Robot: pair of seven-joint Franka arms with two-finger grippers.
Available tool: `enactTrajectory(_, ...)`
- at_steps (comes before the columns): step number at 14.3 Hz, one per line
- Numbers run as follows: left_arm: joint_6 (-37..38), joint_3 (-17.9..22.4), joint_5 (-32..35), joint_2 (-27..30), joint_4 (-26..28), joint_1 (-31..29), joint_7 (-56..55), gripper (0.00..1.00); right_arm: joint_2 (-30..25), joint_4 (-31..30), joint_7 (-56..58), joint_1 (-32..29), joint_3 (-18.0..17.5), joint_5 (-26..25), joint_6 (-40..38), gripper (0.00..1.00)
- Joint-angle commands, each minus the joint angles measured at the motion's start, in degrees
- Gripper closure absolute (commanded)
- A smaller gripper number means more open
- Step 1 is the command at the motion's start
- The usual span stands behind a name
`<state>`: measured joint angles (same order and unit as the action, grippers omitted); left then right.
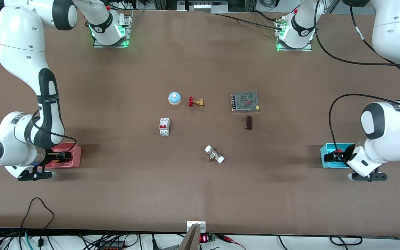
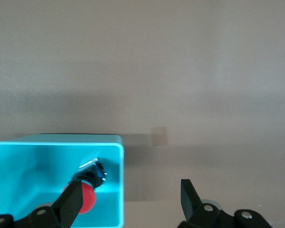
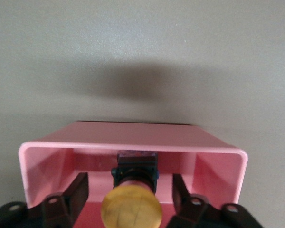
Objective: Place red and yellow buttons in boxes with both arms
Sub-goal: 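Open both grippers to release the buttons and lift away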
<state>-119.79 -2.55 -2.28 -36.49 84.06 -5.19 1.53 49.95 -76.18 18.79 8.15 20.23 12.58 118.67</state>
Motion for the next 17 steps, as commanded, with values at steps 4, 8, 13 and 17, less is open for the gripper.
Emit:
enactTrajectory(4,7.9,0.0,1.7,10.8,2.2,0.7,-2.1,0.02,-6.9,0.9,0.4,0.0,-0.1,0.8,-7.2,0.0)
enactTrajectory(8,15.2,-0.7,3.0,17.6,2.2,0.8,-2.1,0.0,-15.0,0.9,0.2,0.6,-0.4,0.8,-14.2,0.0)
enactTrajectory(13,23.5,-0.9,2.9,25.4,2.2,0.7,-2.1,0.0,-24.9,0.9,-11.1,7.0,-0.2,0.0,-25.0,0.0)
enactTrajectory(17,27.2,-1.4,2.9,30.5,3.1,0.5,-1.4,0.0,-31.9,0.8,-11.8,7.7,-0.1,-2.5,-32.1,0.0)
